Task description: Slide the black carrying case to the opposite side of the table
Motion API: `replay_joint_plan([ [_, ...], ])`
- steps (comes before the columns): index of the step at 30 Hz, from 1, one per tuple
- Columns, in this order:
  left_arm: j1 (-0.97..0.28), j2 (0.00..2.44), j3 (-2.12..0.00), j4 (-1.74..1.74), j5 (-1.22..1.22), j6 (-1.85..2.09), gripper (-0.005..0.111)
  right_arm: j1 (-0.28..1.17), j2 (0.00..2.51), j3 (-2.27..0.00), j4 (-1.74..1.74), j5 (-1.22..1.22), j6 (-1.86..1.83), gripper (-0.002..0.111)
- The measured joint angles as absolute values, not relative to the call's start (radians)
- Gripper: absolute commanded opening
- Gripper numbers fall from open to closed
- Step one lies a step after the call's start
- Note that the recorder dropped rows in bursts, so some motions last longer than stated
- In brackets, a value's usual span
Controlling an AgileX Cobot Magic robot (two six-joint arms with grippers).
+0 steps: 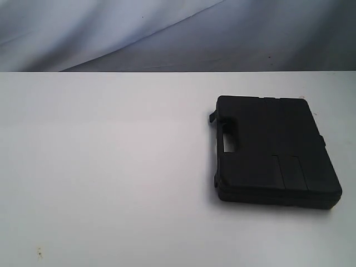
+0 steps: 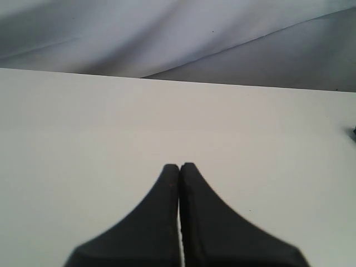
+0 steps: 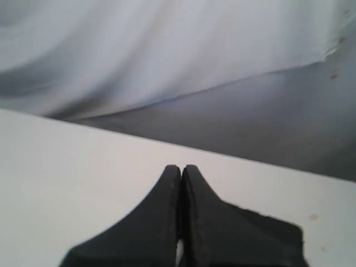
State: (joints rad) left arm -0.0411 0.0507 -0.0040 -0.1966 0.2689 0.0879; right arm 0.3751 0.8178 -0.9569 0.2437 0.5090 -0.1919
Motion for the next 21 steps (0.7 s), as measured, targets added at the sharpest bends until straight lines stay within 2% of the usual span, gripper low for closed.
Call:
replay_joint_plan([
  [6,-0.041,0.051,-0.004,-0.197,0.269,0.088,0.0,0.522,1.172,-1.063,0.266,0.563,-0.101,0.0],
  [10,-0.041,0.051,-0.004,-0.197,0.269,0.088,0.0,0.612,1.377,-1.151,0.051,0.563,0.115,0.0],
  [14,-0.041,0.051,-0.004,-0.197,0.269,0.088,0.0,0.65,1.53,-1.226,-0.074,0.625,0.253,0.0],
  [21,-0.041,0.051,-0.004,-0.197,0.269,0.088,0.0,0.667,1.748,-1.309,-0.071,0.774,0.321,0.0],
])
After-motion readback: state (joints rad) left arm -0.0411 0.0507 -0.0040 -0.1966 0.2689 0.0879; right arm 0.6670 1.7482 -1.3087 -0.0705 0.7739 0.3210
